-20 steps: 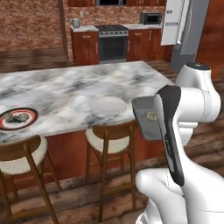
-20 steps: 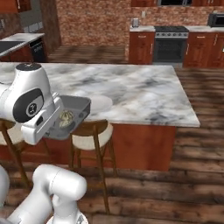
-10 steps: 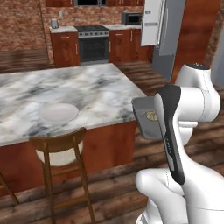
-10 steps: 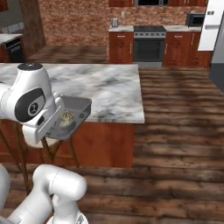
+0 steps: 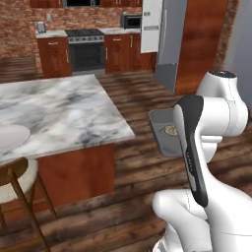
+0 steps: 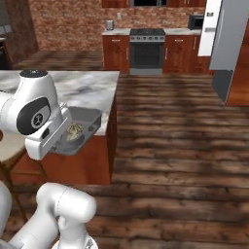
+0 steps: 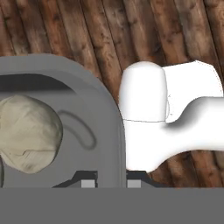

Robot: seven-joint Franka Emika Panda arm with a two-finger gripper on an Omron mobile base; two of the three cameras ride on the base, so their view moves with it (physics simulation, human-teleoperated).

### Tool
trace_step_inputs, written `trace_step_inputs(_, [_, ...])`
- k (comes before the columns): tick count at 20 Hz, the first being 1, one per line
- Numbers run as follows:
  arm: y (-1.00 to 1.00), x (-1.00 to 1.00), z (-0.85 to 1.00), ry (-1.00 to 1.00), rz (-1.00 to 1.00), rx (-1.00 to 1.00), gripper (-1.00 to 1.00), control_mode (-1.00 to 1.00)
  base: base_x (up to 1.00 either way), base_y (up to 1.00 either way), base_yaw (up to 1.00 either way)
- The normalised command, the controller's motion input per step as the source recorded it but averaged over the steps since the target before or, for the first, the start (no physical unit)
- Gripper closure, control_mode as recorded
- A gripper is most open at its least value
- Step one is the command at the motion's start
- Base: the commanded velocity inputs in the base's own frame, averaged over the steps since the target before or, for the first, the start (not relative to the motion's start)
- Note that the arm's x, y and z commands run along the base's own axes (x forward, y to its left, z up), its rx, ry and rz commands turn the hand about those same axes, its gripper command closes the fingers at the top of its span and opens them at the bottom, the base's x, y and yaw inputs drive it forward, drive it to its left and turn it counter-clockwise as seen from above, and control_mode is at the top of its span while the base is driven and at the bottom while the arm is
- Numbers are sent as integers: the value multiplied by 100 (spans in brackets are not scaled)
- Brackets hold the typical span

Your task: Place two dumplings into each of the tupperware containers and then place the containers in the fridge.

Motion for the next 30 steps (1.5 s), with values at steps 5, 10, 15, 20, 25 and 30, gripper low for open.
trace_step_inputs(5, [0,0,0,0,0,0,100,100,64,-100,-1])
trace_step_inputs(10, [0,0,0,0,0,0,100,100,100,-95,9])
trace_step_inputs(15, [0,0,0,0,0,0,100,100,100,-70,9])
trace_step_inputs(20, [0,0,0,0,0,0,100,100,100,-26,7])
trace_step_inputs(25, [0,0,0,0,0,0,100,100,100,-4,5])
trace_step_inputs(30, [0,0,0,0,0,0,100,100,100,0,0])
